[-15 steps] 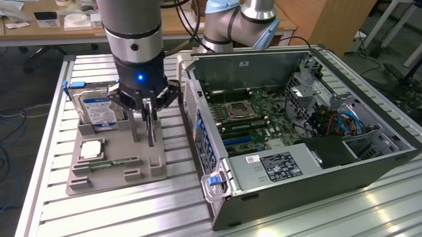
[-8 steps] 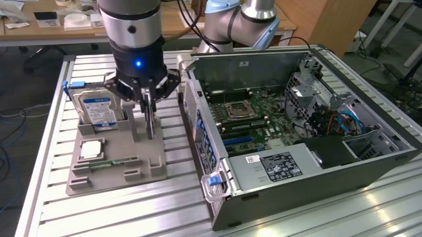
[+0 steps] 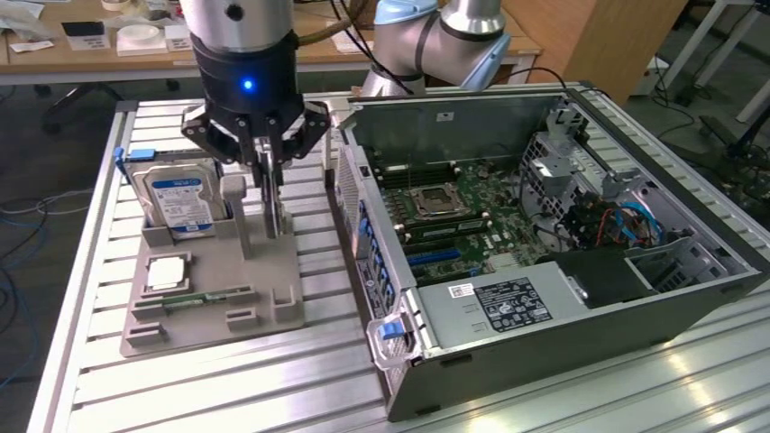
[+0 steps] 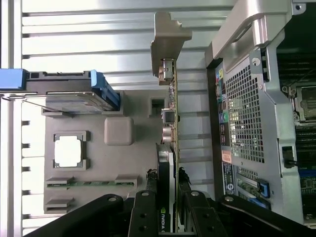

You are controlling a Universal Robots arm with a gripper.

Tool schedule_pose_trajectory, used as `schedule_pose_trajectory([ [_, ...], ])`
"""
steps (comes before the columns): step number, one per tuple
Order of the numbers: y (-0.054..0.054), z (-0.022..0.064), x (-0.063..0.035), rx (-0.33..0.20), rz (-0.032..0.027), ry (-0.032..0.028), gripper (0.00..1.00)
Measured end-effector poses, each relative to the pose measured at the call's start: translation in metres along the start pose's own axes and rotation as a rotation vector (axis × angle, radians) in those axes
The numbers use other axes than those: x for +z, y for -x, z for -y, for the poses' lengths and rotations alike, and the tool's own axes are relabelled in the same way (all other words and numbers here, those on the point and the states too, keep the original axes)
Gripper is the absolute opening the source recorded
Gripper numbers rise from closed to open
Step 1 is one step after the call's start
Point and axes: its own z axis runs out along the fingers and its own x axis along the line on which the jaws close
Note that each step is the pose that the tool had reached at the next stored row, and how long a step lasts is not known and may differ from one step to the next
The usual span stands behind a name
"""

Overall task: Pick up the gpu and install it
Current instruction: 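Pick up the gpu and move the gpu toward the slot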

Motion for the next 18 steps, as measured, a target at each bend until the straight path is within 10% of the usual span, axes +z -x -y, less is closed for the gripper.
schedule_pose_trajectory([
  [18, 0.000, -0.0039, -0.0241, 0.000, -0.0002, 0.0028, 0.26],
])
